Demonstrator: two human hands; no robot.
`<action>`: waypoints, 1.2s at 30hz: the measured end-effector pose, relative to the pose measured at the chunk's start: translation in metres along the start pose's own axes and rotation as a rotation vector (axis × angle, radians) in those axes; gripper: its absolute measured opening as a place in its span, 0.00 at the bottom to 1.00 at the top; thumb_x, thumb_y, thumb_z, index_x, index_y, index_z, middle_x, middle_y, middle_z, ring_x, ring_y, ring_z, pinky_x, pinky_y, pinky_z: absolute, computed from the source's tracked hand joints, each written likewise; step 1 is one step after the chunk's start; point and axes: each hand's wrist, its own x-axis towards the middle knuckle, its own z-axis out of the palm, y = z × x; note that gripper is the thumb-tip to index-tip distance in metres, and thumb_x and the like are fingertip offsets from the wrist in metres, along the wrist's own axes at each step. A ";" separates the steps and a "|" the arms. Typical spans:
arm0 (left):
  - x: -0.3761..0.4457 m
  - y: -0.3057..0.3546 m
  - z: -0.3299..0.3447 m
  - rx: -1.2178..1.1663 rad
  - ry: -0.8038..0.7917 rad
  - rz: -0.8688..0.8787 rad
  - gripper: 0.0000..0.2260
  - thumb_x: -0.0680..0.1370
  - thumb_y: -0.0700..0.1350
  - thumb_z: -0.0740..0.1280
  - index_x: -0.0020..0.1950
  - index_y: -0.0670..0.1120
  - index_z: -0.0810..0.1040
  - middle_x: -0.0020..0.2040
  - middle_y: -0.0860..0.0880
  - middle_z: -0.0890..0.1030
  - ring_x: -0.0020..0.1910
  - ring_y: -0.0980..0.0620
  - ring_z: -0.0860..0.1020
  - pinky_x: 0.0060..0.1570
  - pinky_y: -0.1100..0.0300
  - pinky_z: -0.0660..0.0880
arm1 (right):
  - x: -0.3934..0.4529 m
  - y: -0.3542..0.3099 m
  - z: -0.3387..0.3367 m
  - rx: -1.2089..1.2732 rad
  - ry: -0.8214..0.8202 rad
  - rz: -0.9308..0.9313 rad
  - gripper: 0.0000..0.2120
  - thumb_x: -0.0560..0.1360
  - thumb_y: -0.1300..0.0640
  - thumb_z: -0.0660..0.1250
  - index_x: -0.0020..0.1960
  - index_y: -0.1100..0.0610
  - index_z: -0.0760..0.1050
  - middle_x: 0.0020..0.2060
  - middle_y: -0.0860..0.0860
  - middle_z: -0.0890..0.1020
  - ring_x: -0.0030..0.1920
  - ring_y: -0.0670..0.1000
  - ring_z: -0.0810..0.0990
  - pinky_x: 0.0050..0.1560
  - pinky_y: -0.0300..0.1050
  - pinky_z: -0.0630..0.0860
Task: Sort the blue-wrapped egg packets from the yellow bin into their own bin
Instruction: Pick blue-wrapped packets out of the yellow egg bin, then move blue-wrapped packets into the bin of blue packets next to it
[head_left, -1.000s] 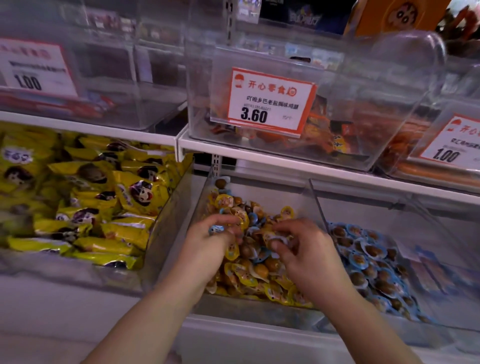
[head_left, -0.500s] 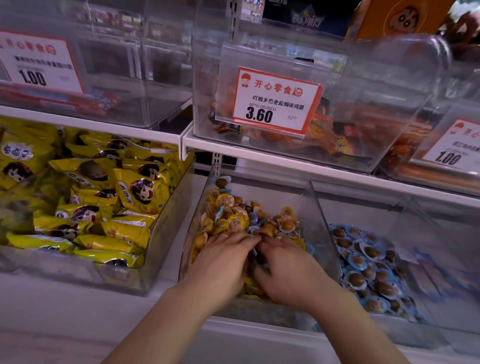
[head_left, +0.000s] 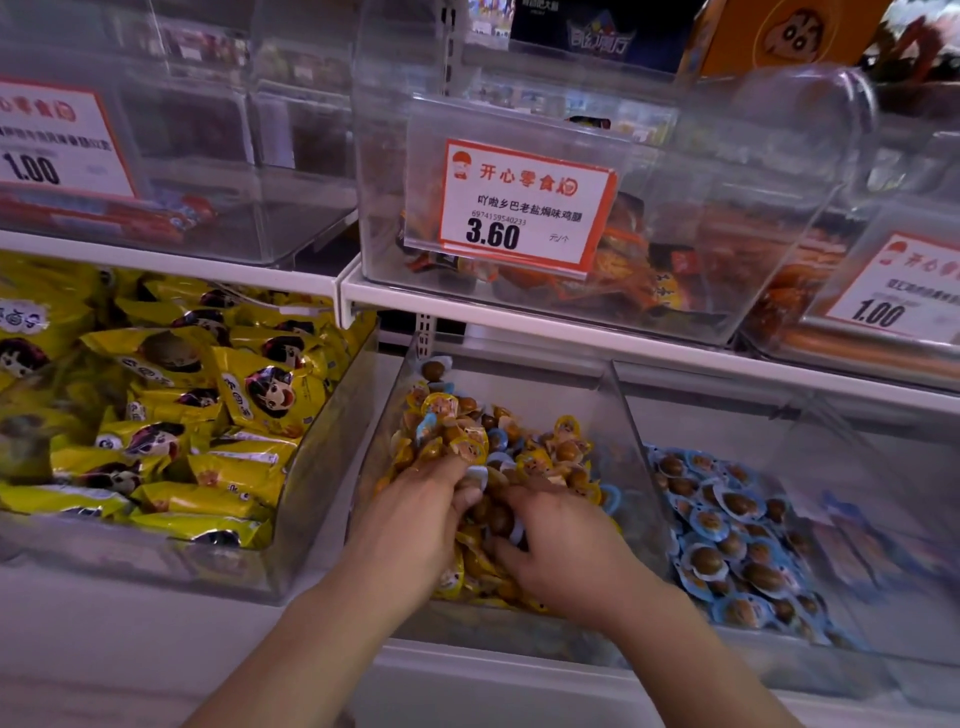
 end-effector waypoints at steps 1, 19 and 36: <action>0.000 0.001 -0.001 -0.044 0.010 -0.020 0.05 0.82 0.52 0.61 0.52 0.53 0.73 0.45 0.52 0.81 0.47 0.48 0.79 0.36 0.56 0.68 | 0.000 0.001 0.000 0.044 0.013 0.017 0.17 0.76 0.44 0.64 0.64 0.46 0.73 0.55 0.49 0.78 0.55 0.53 0.78 0.50 0.48 0.76; 0.012 0.044 -0.002 -1.241 0.148 -0.644 0.13 0.81 0.56 0.62 0.44 0.55 0.84 0.35 0.48 0.83 0.27 0.52 0.77 0.22 0.60 0.68 | -0.008 0.003 -0.033 0.944 0.490 0.219 0.15 0.76 0.59 0.72 0.59 0.44 0.80 0.41 0.46 0.84 0.36 0.44 0.82 0.36 0.36 0.77; 0.009 0.026 -0.007 -1.177 0.112 -0.575 0.04 0.79 0.45 0.68 0.50 0.46 0.82 0.43 0.46 0.83 0.34 0.49 0.79 0.28 0.57 0.72 | 0.018 0.010 0.002 -0.102 -0.053 0.206 0.20 0.76 0.43 0.64 0.64 0.52 0.73 0.62 0.55 0.70 0.66 0.59 0.70 0.57 0.54 0.76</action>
